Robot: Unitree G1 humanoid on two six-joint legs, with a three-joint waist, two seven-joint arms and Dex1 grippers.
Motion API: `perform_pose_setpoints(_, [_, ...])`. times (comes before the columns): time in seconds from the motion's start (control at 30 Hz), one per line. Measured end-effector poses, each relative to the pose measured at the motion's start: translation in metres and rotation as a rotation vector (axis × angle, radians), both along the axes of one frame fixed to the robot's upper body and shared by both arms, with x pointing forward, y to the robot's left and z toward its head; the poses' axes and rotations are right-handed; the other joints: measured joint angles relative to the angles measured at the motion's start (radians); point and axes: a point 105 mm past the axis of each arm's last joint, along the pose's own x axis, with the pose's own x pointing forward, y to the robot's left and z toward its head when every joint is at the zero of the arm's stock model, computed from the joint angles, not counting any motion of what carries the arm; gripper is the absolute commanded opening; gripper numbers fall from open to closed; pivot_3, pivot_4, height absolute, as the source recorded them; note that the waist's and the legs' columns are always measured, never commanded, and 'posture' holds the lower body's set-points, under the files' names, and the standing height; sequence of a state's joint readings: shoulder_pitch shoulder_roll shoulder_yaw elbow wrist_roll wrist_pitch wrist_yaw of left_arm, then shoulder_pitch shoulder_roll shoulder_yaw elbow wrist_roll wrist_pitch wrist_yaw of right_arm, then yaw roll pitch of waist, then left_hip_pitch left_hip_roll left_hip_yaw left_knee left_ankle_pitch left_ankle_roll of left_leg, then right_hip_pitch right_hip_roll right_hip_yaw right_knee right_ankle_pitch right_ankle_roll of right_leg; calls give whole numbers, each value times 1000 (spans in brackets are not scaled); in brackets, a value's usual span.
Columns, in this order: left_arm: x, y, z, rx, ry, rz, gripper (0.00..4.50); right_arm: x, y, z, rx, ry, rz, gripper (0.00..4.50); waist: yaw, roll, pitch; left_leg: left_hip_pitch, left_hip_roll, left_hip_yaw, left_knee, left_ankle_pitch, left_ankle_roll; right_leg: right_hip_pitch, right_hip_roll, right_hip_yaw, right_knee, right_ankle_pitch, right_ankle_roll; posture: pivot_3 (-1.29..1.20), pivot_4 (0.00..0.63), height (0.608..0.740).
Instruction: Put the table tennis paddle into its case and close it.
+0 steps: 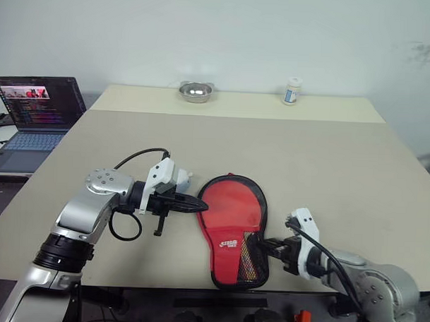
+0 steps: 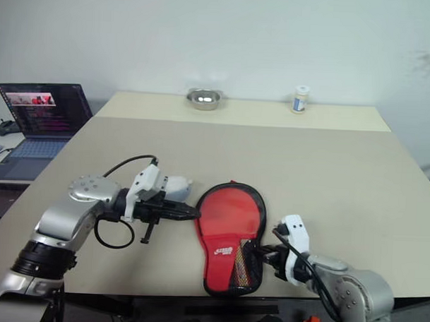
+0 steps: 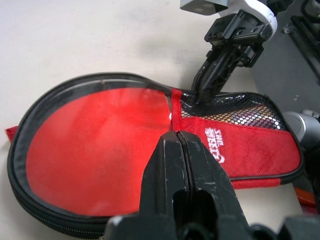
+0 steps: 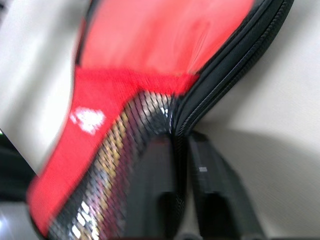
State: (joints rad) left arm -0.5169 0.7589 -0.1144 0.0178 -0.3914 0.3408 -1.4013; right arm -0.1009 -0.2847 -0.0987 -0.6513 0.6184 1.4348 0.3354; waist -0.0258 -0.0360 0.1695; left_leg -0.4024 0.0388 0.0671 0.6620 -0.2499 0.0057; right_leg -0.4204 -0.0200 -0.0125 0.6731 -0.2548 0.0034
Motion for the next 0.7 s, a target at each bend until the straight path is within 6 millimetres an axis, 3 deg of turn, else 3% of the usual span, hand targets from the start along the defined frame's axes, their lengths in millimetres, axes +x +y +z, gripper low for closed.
perform_pose_setpoints(0.17, [3, 1, -2, -3, 16, 31, 0, -13, -6, 8, -94, -65, 145, 3341, -1, -1, 1, 0, 1, 0, 0, 0, 0, 0, 0, 0, -1, 0, 0, 0, 150, 740])
perform_pose_setpoints(0.27, [5, 3, -3, -6, 22, 54, 0, -16, -4, 27, -107, -142, 251, 4361, -2, -1, 2, 0, 1, 0, 0, 0, 0, 0, 1, 0, -1, 0, 0, 0, 150, 740])
perform_pose_setpoints(0.4, [7, 3, -3, -13, 18, 63, 0, -1, -2, 72, -101, -328, 351, 4462, -5, -2, 4, 1, 2, 0, 0, 0, 0, 0, 1, 0, -1, 0, 0, 0, 150, 740])
perform_pose_setpoints(0.5, [10, 3, -3, -26, 15, 88, 0, 18, 17, 100, -15, -459, 364, 4462, -6, -3, 4, 1, 3, -1, -1, 0, 0, 0, 3, 0, -1, 0, 0, 0, 150, 740])
perform_pose_setpoints(0.57, [16, 3, 0, -43, 1, 114, 0, 29, 34, 97, 22, -465, 371, 4462, -4, -3, 4, 0, 3, -1, -1, 0, 0, -1, 3, -1, 0, 0, 0, 0, 150, 740])
perform_pose_setpoints(0.7, [26, 12, 10, -64, -33, 182, 0, 41, 57, 72, 29, -419, 366, 4462, -2, -3, 4, -3, 3, 0, 0, 0, 0, -3, 2, -1, -1, 0, 0, 0, 150, 740])
